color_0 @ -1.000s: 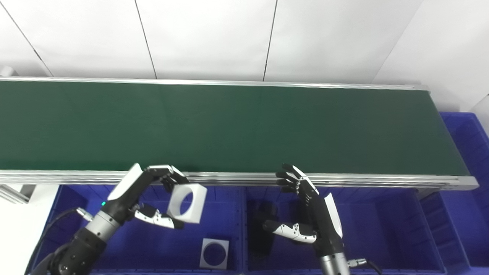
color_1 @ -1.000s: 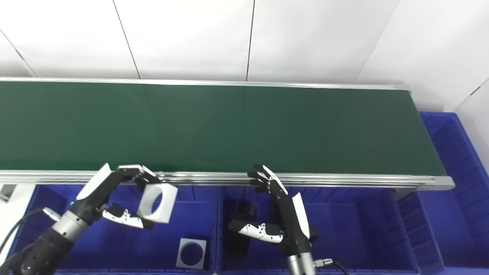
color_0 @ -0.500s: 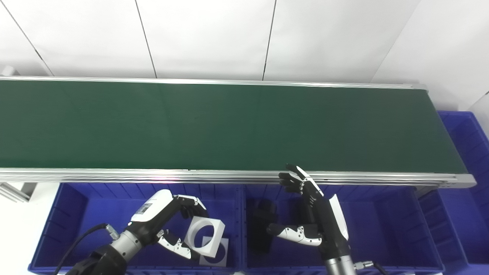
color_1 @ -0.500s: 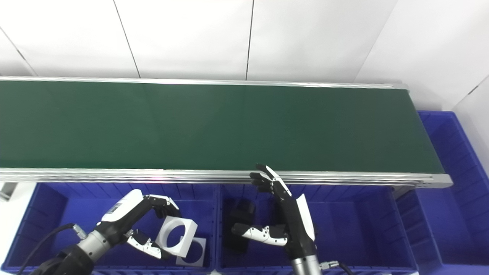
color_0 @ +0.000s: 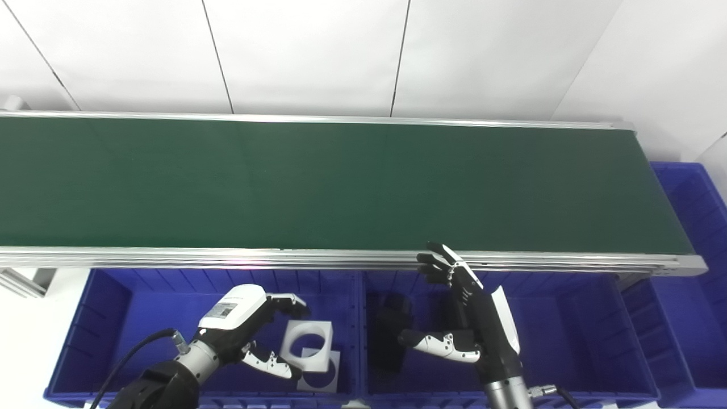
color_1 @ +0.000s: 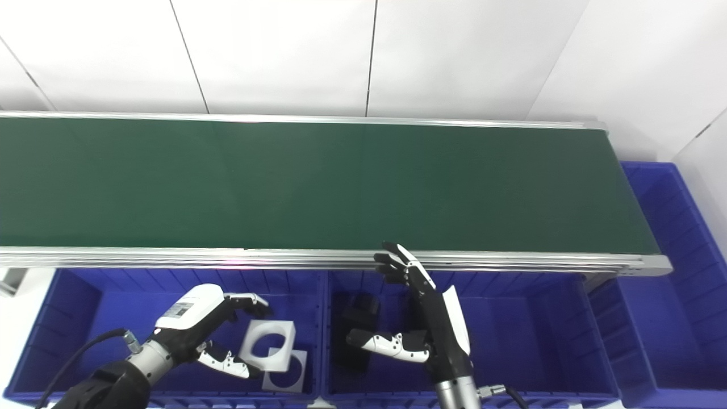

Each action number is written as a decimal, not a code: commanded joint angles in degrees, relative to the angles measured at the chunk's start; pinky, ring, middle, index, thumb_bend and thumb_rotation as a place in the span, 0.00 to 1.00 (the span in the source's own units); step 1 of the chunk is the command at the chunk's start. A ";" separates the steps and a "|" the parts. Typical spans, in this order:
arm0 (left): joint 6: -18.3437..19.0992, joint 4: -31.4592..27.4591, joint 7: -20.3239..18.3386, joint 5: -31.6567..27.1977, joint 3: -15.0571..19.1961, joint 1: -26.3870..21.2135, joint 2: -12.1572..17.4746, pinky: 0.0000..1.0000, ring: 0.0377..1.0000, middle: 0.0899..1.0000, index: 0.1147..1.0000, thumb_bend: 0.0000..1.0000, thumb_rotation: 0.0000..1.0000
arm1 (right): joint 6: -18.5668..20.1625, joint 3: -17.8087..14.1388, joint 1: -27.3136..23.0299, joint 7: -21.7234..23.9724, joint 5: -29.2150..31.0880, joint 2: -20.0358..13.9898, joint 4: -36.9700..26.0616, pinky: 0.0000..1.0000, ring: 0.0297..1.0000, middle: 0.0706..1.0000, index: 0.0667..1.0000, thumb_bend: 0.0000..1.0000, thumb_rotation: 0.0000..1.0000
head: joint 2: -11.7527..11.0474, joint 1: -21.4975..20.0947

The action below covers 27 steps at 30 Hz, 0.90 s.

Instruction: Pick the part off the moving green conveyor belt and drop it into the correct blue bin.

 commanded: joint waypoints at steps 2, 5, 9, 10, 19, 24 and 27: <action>0.20 -2.47 -2.38 -5.45 1.05 0.05 0.18 0.80 0.92 0.98 0.96 0.80 0.48 | 1.98 0.07 0.07 1.78 -0.71 -0.02 -3.03 0.73 0.78 0.81 0.88 0.84 0.42 | 0.01 0.08; -3.98 -1.26 -4.69 -17.46 2.76 0.23 -0.47 0.84 0.93 0.98 0.95 0.82 0.45 | 3.57 0.15 0.26 2.88 -1.48 -0.38 -3.83 0.74 0.79 0.83 0.90 0.85 0.43 | 0.18 -0.28; -11.21 0.90 -5.92 -31.61 4.73 1.52 -2.39 0.83 0.90 0.93 0.92 0.87 0.45 | 4.81 0.08 0.67 3.71 -1.73 -0.50 -4.86 0.75 0.81 0.84 0.92 0.85 0.42 | 0.28 -0.36; -12.98 1.36 -5.91 -33.47 4.97 1.83 -2.97 0.84 0.89 0.92 0.91 0.88 0.45 | 5.16 0.03 0.73 3.87 -1.65 -0.51 -5.12 0.75 0.81 0.84 0.92 0.86 0.42 | 0.33 -0.34; -19.81 3.62 -6.12 -42.23 6.87 3.52 -6.84 0.79 0.85 0.88 0.89 0.88 0.39 | 5.24 -0.44 0.84 4.83 -0.68 -0.50 -5.20 0.76 0.81 0.84 0.92 0.85 0.41 | 0.32 -0.31; -19.99 3.83 -5.81 -41.80 8.63 4.13 -8.04 0.81 0.86 0.88 0.88 0.85 0.36 | 5.63 -0.64 1.06 4.85 -0.70 -0.27 -5.38 0.75 0.80 0.83 0.92 0.86 0.41 | 0.32 -0.44; -20.00 3.68 -5.17 -41.18 9.40 4.54 -8.70 0.81 0.86 0.88 0.88 0.85 0.35 | 5.55 -0.74 1.12 4.89 -0.60 -0.28 -5.49 0.75 0.80 0.84 0.92 0.85 0.41 | 0.35 -0.24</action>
